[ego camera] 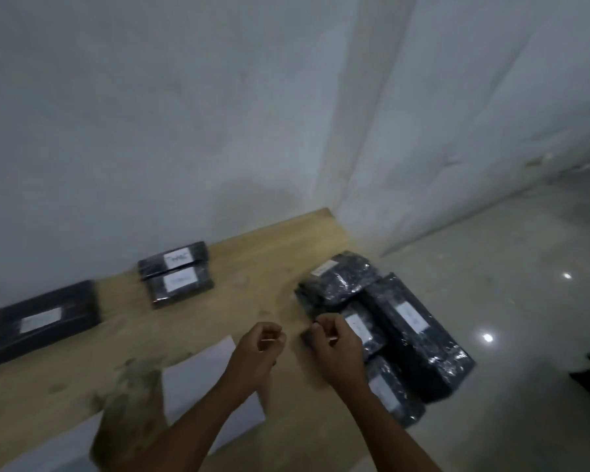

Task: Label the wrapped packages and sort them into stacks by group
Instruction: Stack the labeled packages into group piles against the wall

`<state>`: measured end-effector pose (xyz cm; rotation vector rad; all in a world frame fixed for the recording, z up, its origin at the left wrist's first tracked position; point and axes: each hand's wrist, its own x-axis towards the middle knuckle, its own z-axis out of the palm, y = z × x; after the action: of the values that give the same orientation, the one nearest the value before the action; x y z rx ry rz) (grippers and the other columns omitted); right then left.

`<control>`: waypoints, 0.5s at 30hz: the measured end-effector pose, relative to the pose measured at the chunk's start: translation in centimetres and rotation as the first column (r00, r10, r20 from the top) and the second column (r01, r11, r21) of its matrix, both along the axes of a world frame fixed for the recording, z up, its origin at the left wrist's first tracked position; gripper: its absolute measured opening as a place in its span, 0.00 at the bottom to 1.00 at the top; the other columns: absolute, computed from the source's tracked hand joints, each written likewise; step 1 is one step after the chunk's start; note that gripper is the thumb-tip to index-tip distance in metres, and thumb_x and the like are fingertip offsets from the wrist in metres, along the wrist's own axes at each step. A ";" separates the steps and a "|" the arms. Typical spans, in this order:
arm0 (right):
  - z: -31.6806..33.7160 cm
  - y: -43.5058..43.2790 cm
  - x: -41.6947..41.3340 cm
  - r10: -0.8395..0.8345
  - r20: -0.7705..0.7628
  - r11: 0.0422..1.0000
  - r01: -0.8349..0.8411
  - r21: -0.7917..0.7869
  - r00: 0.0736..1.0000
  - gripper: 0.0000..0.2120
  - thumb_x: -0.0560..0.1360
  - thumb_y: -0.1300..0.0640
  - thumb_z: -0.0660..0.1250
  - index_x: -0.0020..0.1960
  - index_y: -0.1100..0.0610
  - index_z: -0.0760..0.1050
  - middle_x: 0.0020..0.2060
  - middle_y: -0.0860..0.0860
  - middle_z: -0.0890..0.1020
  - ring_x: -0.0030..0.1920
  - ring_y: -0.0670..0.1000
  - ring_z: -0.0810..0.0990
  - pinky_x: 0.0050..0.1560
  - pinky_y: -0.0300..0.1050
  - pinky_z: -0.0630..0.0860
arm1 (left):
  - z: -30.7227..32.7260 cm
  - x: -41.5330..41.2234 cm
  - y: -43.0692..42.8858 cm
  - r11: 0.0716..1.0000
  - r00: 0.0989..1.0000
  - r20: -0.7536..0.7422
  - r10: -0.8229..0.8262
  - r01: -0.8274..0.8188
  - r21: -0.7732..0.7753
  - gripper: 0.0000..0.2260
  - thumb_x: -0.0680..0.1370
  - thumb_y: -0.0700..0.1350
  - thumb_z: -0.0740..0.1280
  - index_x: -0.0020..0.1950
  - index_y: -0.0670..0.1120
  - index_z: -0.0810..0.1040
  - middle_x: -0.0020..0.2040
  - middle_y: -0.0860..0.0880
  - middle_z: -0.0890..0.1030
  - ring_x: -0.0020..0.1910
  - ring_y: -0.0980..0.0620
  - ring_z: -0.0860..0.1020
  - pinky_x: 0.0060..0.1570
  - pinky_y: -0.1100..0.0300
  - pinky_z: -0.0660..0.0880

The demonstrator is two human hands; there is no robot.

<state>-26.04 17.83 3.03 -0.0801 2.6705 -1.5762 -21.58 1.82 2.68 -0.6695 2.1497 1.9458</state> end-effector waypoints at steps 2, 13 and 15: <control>0.0 3.0 -0.2 -0.042 -0.024 0.999 0.041 -0.017 0.999 0.03 0.77 0.56 0.67 0.44 0.53 0.75 0.36 0.51 0.79 0.36 0.44 0.77 0.37 0.40 0.73 | -0.1 -0.8 2.4 0.999 0.999 0.008 -0.042 0.042 0.007 0.03 0.78 0.45 0.66 0.52 0.52 0.76 0.52 0.51 0.80 0.52 0.52 0.79 0.48 0.53 0.78; -3.0 17.6 -3.5 -0.185 0.098 0.818 0.098 0.567 0.978 0.43 0.65 0.32 0.71 0.72 0.49 0.60 0.75 0.52 0.55 0.75 0.57 0.50 0.73 0.59 0.52 | -0.7 -3.7 11.8 0.966 0.966 0.036 -0.257 0.258 -0.027 0.03 0.77 0.46 0.68 0.50 0.50 0.78 0.50 0.51 0.82 0.48 0.52 0.80 0.50 0.51 0.78; -3.7 18.7 -4.3 -0.197 0.146 0.815 0.079 0.575 0.969 0.49 0.62 0.29 0.70 0.75 0.49 0.55 0.77 0.53 0.51 0.76 0.57 0.45 0.74 0.62 0.48 | -0.5 -3.9 12.3 0.964 0.965 0.044 -0.260 0.262 -0.041 0.04 0.77 0.46 0.67 0.51 0.49 0.78 0.49 0.49 0.82 0.42 0.52 0.79 0.45 0.52 0.78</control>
<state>-30.30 36.51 -0.64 0.2850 2.8954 -0.6925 -25.50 14.16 2.21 -0.4009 2.1412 1.7384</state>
